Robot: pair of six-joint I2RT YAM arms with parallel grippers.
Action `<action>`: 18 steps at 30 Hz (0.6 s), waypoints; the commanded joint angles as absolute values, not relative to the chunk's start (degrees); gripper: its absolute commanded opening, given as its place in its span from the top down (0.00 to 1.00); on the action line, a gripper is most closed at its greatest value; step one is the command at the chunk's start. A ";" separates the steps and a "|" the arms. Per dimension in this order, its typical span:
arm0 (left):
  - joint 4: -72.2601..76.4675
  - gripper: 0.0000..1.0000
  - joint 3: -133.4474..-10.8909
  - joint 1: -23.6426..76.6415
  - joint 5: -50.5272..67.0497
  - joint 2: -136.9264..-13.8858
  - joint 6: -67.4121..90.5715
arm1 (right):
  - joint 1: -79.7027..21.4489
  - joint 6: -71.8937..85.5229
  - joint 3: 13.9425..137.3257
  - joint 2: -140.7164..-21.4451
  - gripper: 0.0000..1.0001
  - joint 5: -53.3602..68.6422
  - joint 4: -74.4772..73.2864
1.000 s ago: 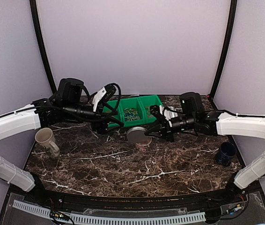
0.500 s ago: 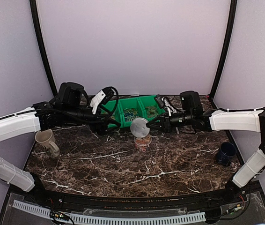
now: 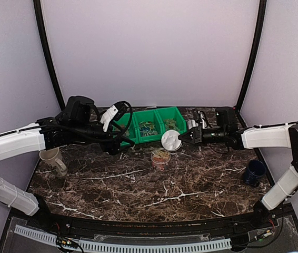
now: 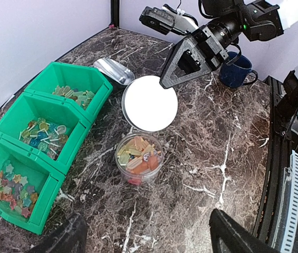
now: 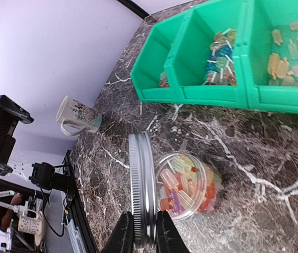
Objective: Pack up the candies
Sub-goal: Pass from the left arm to the right
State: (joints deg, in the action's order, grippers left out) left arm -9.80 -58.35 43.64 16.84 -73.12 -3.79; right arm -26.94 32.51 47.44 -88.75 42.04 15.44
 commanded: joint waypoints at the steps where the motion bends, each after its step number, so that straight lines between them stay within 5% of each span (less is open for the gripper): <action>1: -8.01 0.17 -56.90 43.42 16.85 -71.54 -3.34 | -24.00 36.95 43.49 -85.15 0.85 40.64 19.23; 10: -6.24 0.02 -55.62 43.43 15.79 -72.61 -2.41 | -19.08 36.47 39.46 -85.31 0.85 38.69 16.87; 18: -4.29 0.01 -55.23 43.43 15.09 -75.39 2.23 | -17.48 35.86 39.03 -90.27 0.84 37.96 15.65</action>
State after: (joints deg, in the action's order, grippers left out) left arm -6.28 -55.66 43.64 15.57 -73.71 -1.13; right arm -18.17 36.27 39.70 -87.74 38.70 16.05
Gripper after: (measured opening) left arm 0.989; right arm 0.162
